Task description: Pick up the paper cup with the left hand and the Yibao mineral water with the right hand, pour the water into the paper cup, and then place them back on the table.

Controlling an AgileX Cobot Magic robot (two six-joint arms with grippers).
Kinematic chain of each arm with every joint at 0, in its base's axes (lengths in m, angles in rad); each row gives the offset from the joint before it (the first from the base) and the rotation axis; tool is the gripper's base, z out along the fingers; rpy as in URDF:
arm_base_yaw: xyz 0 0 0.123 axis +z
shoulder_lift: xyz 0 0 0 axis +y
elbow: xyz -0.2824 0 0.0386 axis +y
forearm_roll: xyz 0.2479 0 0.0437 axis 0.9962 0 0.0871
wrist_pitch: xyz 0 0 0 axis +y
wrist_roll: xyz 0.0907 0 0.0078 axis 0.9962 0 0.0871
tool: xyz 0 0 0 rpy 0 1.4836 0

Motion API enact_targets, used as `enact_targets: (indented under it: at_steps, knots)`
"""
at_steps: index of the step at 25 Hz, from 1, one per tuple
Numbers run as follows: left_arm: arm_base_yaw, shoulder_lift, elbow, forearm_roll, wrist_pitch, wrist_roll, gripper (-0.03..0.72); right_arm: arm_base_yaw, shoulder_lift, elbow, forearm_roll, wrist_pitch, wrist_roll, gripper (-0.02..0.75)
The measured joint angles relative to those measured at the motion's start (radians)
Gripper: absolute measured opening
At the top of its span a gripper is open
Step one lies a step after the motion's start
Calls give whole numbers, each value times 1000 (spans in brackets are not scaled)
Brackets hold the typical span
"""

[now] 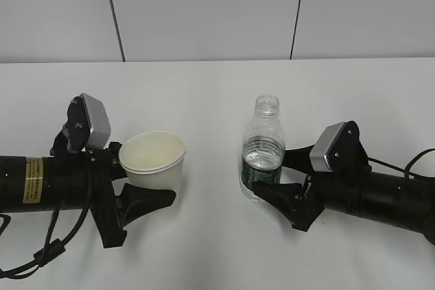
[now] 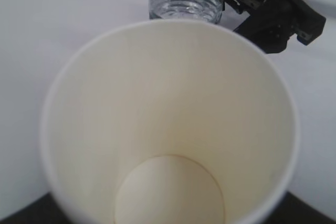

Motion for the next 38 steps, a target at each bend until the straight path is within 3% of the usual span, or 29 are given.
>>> enact_targets:
  at_steps: [15, 32, 38]
  knots:
    - [0, 0, 0, 0, 0, 0, 434, 29, 56, -76, -16, -2, 4, 592]
    - [0, 0, 0, 0, -17, 5, 434, 55, 64, -86, 46, -2, 5, 590]
    - [0, 0, 0, 0, -21, 11, 434, 55, 64, -86, 46, -2, 5, 470]
